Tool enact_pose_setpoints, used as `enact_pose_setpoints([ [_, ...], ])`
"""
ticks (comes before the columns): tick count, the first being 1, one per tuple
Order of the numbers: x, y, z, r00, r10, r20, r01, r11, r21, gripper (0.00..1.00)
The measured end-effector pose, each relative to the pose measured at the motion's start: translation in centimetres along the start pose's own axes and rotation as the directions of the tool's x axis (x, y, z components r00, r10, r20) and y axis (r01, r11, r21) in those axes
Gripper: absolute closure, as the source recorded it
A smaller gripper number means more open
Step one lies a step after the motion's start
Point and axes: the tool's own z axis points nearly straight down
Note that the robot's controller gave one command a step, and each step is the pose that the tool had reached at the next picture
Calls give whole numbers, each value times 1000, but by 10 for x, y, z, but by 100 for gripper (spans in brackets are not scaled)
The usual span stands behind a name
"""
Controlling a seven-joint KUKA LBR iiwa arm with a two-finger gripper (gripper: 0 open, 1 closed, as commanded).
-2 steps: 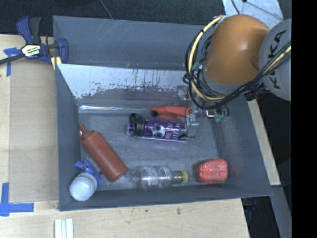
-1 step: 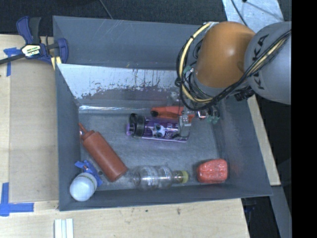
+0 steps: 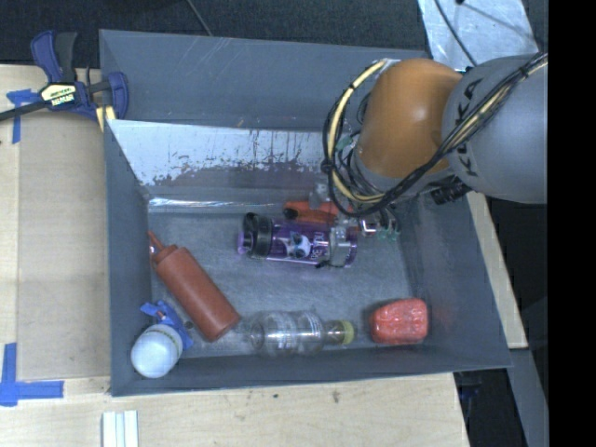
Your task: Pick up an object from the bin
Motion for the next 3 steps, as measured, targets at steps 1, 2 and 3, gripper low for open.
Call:
enact_pose_setpoints([
  [1,-2,9,32,998,-61,0,61,998,0,100],
  [2,-2,9,32,998,-60,1,60,998,0,100],
  [3,4,11,-125,997,-79,4,79,997,1,100],
])
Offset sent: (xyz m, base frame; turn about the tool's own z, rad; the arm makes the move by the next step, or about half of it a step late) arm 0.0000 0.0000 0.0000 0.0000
